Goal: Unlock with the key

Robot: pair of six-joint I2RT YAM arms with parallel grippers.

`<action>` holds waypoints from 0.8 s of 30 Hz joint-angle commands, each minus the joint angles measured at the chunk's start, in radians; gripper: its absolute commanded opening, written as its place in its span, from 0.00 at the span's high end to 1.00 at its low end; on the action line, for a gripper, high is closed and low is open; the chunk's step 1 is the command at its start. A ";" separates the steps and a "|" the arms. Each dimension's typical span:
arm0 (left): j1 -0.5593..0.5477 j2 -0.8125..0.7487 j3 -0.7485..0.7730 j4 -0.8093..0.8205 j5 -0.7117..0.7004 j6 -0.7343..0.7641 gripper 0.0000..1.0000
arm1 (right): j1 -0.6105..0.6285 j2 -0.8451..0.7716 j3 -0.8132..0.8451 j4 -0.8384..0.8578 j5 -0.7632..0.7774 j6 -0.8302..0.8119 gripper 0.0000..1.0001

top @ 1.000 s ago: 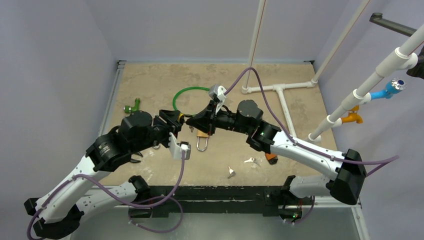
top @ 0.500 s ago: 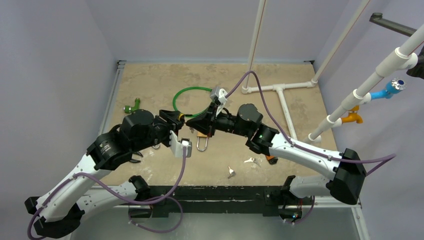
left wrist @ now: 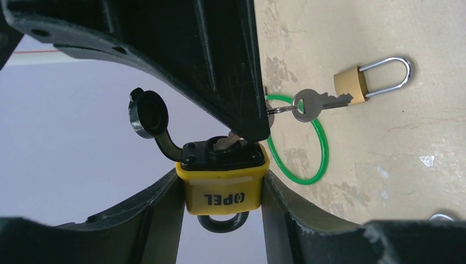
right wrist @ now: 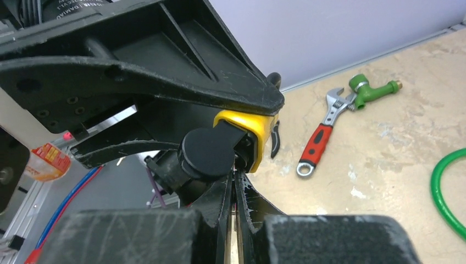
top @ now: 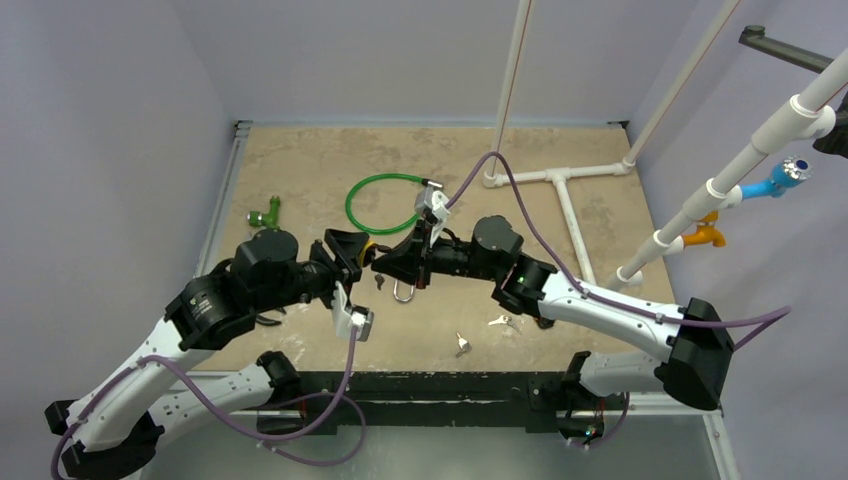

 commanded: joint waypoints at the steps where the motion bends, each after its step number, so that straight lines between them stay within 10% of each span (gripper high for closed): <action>1: -0.035 -0.013 -0.049 0.145 0.197 0.173 1.00 | 0.009 -0.016 -0.015 0.014 0.003 -0.013 1.00; 24: -0.035 -0.088 -0.163 0.104 0.142 0.398 1.00 | -0.107 -0.188 -0.069 -0.136 -0.145 0.026 1.00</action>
